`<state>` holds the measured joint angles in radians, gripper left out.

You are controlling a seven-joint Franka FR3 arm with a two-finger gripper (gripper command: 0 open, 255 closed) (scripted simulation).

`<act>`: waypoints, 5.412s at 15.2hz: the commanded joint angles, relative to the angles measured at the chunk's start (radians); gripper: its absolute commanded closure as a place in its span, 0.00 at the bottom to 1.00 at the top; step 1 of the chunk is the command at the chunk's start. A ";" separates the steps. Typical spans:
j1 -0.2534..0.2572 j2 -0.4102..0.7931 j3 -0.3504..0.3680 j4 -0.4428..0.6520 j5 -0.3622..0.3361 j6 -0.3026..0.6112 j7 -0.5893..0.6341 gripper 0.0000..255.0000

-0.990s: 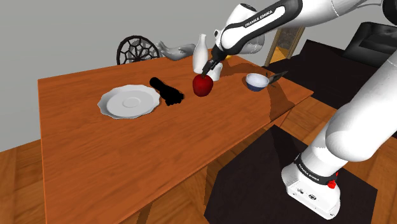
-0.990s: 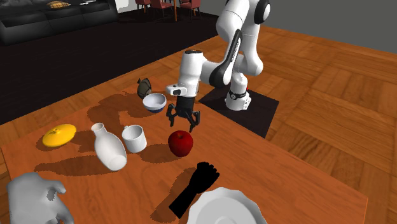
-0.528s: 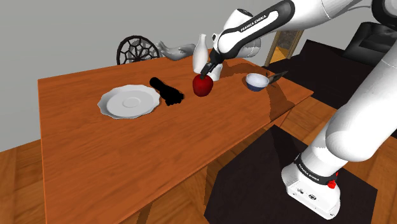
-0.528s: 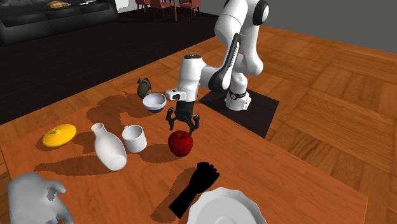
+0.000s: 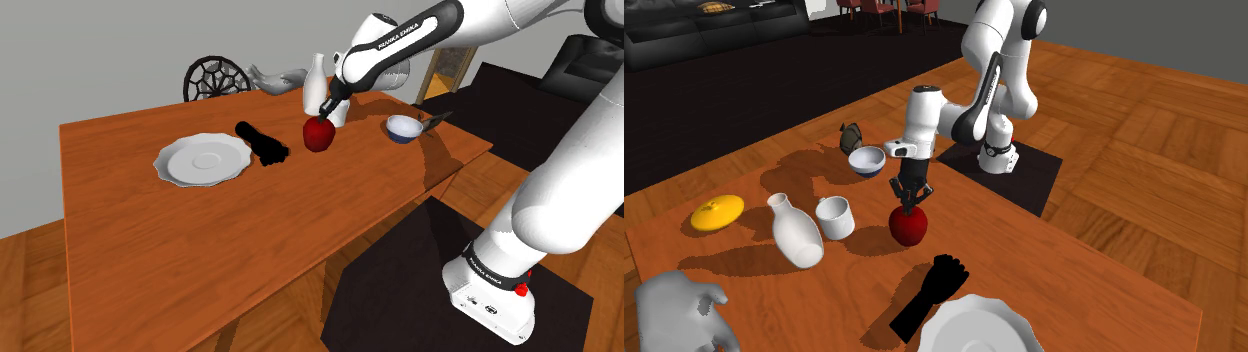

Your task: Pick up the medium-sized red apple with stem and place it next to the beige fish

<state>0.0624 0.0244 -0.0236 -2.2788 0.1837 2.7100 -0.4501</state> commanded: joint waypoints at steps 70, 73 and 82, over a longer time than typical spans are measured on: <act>-0.314 0.192 -0.330 0.804 0.220 -0.761 -0.575 1.00; -0.355 0.250 -0.340 0.870 0.253 -0.788 -0.617 1.00; -0.344 0.242 -0.333 0.741 0.267 -0.673 -0.657 1.00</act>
<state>-0.2834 0.2693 -0.3573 -1.5215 0.4490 2.0237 -1.1024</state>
